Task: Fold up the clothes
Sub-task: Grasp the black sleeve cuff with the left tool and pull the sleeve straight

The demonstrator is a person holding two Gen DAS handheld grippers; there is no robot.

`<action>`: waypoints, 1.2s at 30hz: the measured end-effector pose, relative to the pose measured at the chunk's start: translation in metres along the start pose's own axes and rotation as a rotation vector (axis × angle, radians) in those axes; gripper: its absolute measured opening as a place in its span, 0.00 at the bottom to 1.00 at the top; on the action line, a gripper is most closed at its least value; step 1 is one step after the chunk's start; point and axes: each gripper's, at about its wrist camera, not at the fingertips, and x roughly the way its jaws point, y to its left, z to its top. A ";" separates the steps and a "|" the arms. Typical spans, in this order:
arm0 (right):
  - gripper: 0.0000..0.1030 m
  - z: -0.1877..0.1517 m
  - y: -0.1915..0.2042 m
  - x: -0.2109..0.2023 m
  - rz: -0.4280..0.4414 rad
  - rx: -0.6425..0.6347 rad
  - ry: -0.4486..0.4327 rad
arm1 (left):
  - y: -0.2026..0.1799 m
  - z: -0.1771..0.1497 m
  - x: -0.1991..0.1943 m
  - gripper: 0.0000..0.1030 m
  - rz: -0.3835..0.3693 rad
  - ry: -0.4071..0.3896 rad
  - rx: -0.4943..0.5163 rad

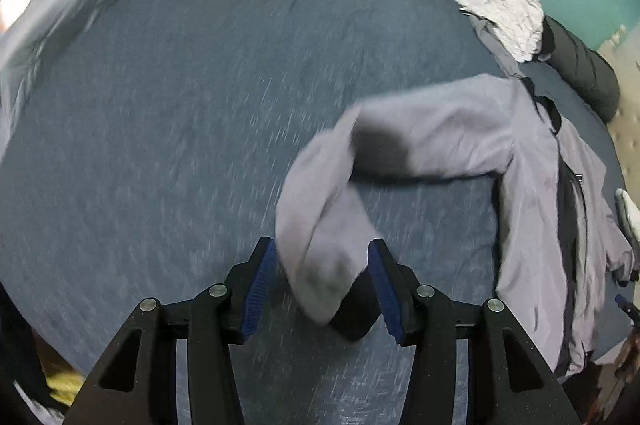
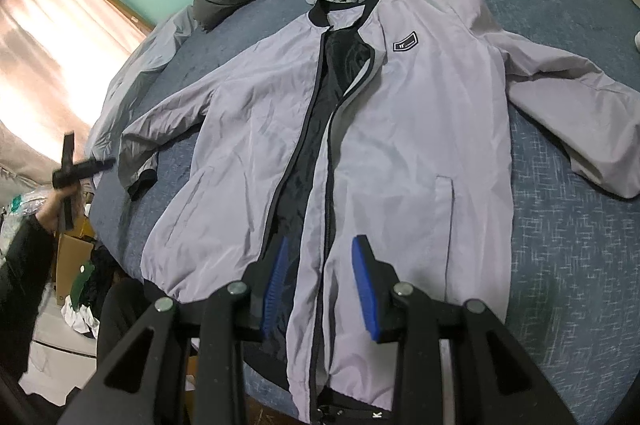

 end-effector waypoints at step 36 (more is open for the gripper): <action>0.32 0.003 0.027 0.031 -0.032 -0.058 0.069 | 0.116 0.062 -0.016 0.40 0.195 -0.093 -0.087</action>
